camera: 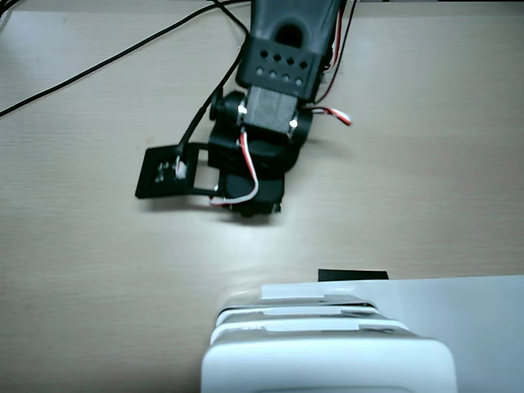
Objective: Close drawer.
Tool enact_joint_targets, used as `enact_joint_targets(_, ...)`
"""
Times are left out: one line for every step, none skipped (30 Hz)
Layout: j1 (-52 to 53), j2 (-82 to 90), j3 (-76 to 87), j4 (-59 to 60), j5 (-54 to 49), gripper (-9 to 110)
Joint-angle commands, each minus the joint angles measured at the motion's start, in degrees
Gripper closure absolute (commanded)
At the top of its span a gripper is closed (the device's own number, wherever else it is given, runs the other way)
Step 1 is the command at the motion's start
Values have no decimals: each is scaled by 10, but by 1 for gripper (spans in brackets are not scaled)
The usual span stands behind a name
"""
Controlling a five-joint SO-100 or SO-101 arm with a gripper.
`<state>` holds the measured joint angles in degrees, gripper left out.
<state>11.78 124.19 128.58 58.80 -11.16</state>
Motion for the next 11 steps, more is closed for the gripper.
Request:
enact_joint_targets(14, 36, 18, -2, -7, 101)
enact_joint_targets(14, 37, 18, -2, -8, 101)
enact_joint_targets(15, 38, 17, -2, -9, 101)
enact_joint_targets(16, 38, 16, -4, -11, 101)
enact_joint_targets(18, 37, 15, -6, -13, 101)
enact_joint_targets(20, 35, 13, -7, -13, 101)
enact_joint_targets(21, 34, 11, -7, -14, 101)
enact_joint_targets(22, 34, 9, -7, -14, 101)
enact_joint_targets(23, 34, 8, -7, -14, 101)
enact_joint_targets(23, 34, 8, -7, -14, 101)
enact_joint_targets(23, 34, 8, -7, -14, 101)
